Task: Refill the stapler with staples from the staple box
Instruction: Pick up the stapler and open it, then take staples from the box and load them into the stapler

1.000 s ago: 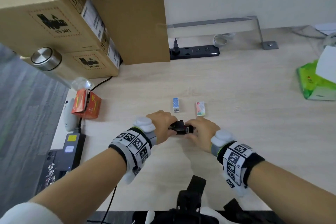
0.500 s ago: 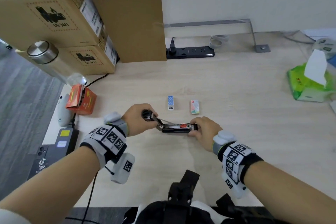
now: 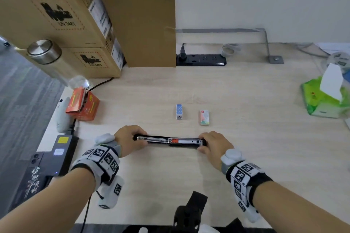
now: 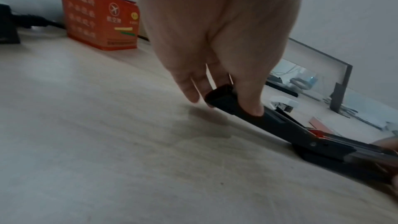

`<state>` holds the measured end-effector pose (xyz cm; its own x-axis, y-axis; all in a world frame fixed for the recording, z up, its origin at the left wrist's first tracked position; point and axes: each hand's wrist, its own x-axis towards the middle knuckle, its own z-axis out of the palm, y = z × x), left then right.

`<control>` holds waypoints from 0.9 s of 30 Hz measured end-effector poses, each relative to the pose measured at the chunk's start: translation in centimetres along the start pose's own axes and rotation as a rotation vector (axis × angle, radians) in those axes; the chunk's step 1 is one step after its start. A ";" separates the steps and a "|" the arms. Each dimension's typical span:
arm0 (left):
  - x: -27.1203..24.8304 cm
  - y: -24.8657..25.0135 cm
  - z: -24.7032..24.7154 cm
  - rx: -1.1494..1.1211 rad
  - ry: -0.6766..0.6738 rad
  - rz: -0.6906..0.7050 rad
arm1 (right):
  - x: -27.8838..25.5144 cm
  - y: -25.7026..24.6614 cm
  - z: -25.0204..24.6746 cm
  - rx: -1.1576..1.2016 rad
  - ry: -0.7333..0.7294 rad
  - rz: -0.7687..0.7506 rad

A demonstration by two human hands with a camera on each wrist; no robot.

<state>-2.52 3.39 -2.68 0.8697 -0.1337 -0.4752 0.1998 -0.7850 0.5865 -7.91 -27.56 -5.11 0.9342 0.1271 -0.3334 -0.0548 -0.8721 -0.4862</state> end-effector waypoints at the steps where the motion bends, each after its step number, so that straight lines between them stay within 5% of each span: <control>1: 0.0 0.3 0.1 0.036 0.014 0.006 | 0.0 0.1 0.1 0.000 0.017 -0.010; 6: 0.2 0.8 0.9 0.157 0.003 0.035 | 0.4 0.5 0.4 -0.030 0.009 -0.015; 15: 0.9 1.9 4.4 0.430 0.036 0.292 | 0.7 0.5 -0.3 -0.021 -0.007 -0.013; 21: 0.9 2.8 5.9 0.443 0.032 0.303 | 2.3 0.7 -2.5 0.101 0.127 0.167; 27: 1.3 3.4 6.9 0.414 0.061 0.339 | 5.0 0.1 -2.8 0.086 0.099 0.299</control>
<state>-3.84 -3.61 -5.79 0.8817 -0.3950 -0.2581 -0.2802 -0.8785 0.3870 -2.30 -28.29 -4.57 0.9016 -0.1791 -0.3937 -0.3579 -0.8201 -0.4465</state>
